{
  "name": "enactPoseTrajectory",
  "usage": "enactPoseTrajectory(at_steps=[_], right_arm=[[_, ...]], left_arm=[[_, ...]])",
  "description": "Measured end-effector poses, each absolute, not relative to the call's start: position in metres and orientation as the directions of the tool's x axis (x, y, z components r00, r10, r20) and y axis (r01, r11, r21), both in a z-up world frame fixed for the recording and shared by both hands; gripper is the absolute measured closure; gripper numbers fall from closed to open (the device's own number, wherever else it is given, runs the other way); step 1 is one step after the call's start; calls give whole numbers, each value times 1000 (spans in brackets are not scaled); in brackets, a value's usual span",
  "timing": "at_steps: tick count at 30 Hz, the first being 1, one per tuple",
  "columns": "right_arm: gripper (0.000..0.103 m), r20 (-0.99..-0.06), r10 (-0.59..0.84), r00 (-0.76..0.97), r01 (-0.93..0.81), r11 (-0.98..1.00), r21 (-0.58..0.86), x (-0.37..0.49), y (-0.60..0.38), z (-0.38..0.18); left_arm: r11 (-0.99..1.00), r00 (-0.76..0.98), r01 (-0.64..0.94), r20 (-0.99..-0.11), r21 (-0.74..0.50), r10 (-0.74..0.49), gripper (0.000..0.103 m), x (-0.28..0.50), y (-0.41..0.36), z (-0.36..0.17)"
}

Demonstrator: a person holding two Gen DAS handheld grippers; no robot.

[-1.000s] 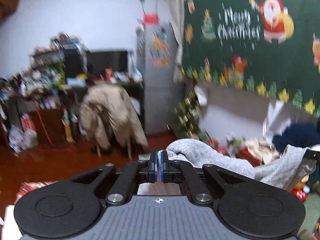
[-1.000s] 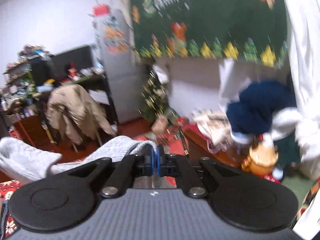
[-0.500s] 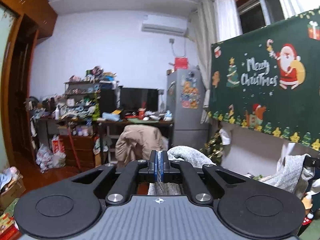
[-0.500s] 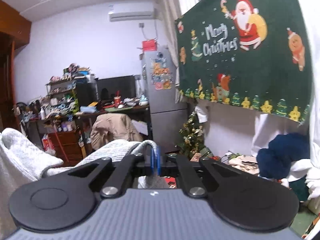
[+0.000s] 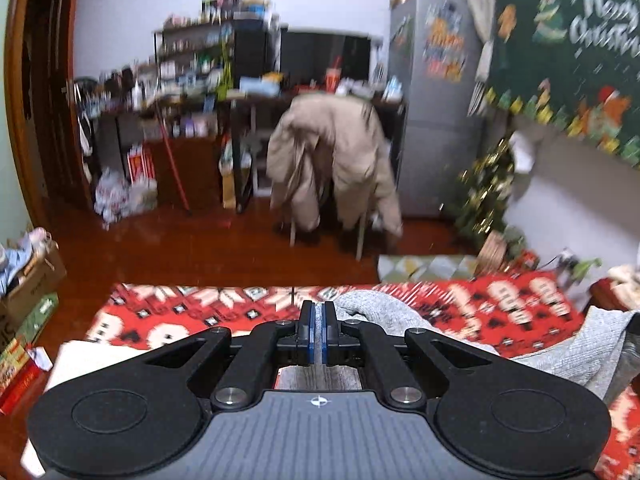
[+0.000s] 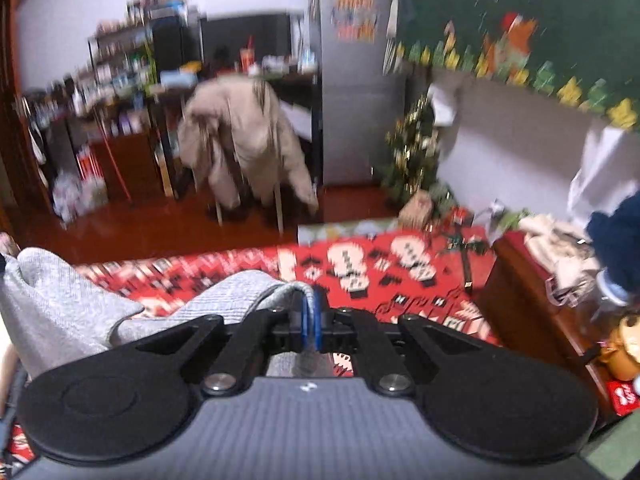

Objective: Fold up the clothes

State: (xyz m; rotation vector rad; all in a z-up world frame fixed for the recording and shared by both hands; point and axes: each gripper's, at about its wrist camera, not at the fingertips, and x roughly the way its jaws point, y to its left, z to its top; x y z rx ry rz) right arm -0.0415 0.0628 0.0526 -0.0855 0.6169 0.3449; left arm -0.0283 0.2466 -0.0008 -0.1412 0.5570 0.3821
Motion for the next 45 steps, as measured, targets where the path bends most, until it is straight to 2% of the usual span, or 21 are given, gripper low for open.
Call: enactPoseTrajectory(at_steps=[9, 14, 19, 20, 23, 24, 25, 29, 33, 35, 37, 41, 43, 45], right_arm=[[100, -659, 258, 707, -332, 943, 12, 118, 108, -47], [100, -661, 241, 711, -315, 949, 8, 187, 124, -85], [99, -708, 240, 664, -312, 949, 29, 241, 138, -132], [99, -716, 245, 653, -318, 948, 35, 245, 138, -139], [95, -729, 260, 633, -333, 942, 47, 250, 135, -153], [87, -725, 264, 636, -338, 940, 46, 248, 132, -152], [80, -721, 268, 639, -342, 939, 45, 246, 129, -152], [68, -707, 294, 643, -369, 928, 50, 224, 109, -125], [59, -710, 330, 622, -390, 917, 85, 184, 82, -83], [47, -723, 347, 598, -414, 906, 92, 158, 71, -71], [28, -734, 363, 574, -437, 894, 101, 131, 60, -62], [21, -765, 365, 530, -458, 883, 105, 75, 42, -60], [9, -777, 346, 527, -457, 886, 85, 47, 36, -65], [2, -779, 336, 530, -462, 884, 66, 21, 30, -70]], left_arm=[[908, 730, -418, -595, 3, 338, 100, 93, 281, -67], [906, 704, -420, -616, 39, 353, 100, 136, 294, -93], [910, 648, -409, -682, 65, 340, 100, 166, 302, -125], [910, 641, -409, -689, 65, 337, 99, 165, 303, -127], [910, 621, -409, -711, 63, 329, 85, 161, 307, -132], [907, 619, -418, -713, 59, 331, 76, 159, 309, -131], [905, 620, -424, -713, 48, 328, 75, 156, 312, -128], [902, 621, -431, -721, 14, 308, 74, 129, 320, -111], [909, 628, -416, -734, -35, 259, 68, 82, 317, -93], [913, 624, -404, -749, -62, 225, 68, 57, 310, -88], [917, 614, -391, -765, -79, 196, 68, 33, 300, -84], [913, 589, -387, -797, -133, 133, 68, -13, 282, -80], [913, 579, -376, -809, -160, 97, 67, -32, 272, -79], [922, 566, -361, -819, -143, 94, 66, -53, 259, -80]])
